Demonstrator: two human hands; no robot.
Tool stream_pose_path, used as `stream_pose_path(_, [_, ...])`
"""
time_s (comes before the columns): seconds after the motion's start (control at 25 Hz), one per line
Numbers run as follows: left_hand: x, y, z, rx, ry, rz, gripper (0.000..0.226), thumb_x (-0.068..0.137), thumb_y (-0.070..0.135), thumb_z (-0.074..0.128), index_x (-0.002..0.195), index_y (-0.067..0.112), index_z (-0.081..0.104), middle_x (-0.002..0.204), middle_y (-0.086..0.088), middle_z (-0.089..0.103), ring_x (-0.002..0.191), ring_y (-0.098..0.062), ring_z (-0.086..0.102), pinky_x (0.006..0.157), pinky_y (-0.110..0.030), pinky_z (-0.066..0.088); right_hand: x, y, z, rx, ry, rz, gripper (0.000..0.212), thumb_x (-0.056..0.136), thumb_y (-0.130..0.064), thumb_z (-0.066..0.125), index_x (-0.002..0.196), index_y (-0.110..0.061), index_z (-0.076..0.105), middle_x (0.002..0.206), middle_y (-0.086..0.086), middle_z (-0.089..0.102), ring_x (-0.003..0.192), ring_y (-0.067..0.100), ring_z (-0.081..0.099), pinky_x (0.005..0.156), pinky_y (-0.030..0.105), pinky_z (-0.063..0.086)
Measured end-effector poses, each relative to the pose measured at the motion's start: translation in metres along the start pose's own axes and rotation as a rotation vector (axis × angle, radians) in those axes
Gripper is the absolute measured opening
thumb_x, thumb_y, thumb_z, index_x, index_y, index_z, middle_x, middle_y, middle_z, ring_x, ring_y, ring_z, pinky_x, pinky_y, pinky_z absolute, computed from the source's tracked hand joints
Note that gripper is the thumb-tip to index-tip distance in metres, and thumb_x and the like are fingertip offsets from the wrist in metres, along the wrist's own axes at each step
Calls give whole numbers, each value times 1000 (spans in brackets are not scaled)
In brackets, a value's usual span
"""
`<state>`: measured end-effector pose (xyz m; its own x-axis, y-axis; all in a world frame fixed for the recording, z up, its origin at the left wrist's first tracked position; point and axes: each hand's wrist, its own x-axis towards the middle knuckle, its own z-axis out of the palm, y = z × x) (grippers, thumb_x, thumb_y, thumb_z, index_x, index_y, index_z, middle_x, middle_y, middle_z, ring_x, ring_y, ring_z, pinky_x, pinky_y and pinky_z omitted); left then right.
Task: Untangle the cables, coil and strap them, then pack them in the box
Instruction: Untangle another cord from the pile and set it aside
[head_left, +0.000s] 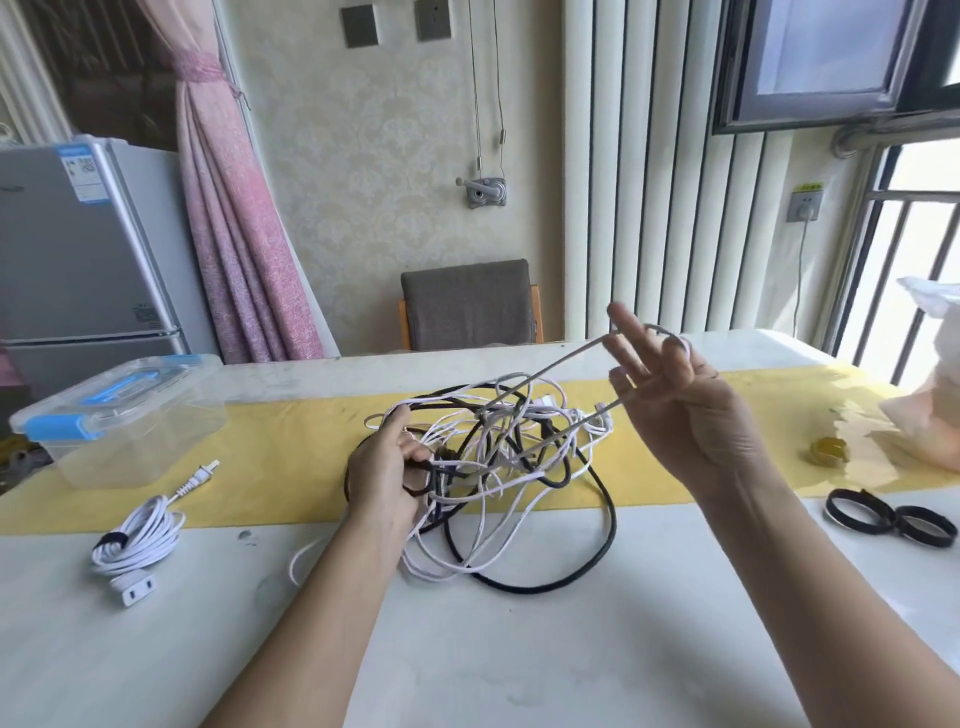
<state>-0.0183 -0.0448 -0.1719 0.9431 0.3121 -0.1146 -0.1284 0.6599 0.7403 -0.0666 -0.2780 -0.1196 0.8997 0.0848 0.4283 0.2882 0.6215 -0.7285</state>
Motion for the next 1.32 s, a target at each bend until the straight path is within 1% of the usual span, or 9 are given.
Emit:
stream_pose_path(0.16, [-7,5,-4,360,-194,24,15,94,14,58,78,15,56,44,8,31,32,-4,29,36,-15,32,1,-23,-15,-270,72,161,9,75,-10,51,72,-13,58,63,4,50,45,10,44,53,23,38])
stream_pose_path(0.24, [-15,3,-1,424,-249,14,18,95,14,56,77,15,59,48,3,37,33,-6,31,35,-16,36,1,-23,-29,-774,202,304,24,95,-26,46,85,-8,60,57,5,45,41,13,36,49,26,33])
stream_pose_path(0.4, [-22,-3,5,579,-324,73,25,98,21,50,86,12,70,65,-2,65,34,-6,40,39,-21,36,2,4,-28,-1813,309,152,42,87,-2,45,125,-11,60,126,15,57,111,33,49,93,37,38])
stream_pose_path(0.48, [-24,-6,6,619,-364,121,27,99,22,48,89,12,71,76,-1,72,35,-6,42,44,-24,33,-1,25,-11,-1796,160,-124,51,84,2,46,134,-10,52,139,12,47,126,31,37,105,34,26])
stream_pose_path(0.6, [-27,-8,9,575,-425,148,26,99,18,47,93,7,70,85,-6,74,39,-6,39,37,-20,37,-4,58,4,-1833,-111,-162,36,95,-23,52,130,-15,55,126,6,55,119,27,45,103,31,24])
stream_pose_path(0.76, [-27,-8,10,497,-495,125,25,99,15,44,103,4,67,96,-9,74,44,-5,41,38,-17,37,-6,79,2,-1851,-107,-341,12,83,-26,70,86,-15,68,90,6,56,81,31,53,70,36,38])
stream_pose_path(0.88, [-22,-9,7,387,-496,46,24,99,11,42,108,6,64,105,-8,72,49,-3,43,40,-15,38,-6,73,6,-1651,-125,-428,12,87,-23,63,79,-15,66,91,2,58,80,25,52,69,35,38])
stream_pose_path(1.12, [-21,-10,10,339,-512,0,28,98,7,44,121,4,59,111,-4,68,54,-1,43,43,-13,39,-9,33,13,-563,-362,86,20,91,-23,56,84,-4,55,103,10,72,76,18,58,74,26,43])
stream_pose_path(1.32, [-15,-10,17,188,-462,49,24,99,12,42,106,13,65,108,-1,72,81,-7,59,66,-19,45,-13,26,13,-876,-760,568,15,94,-2,49,95,6,61,68,1,70,44,6,32,44,18,20])
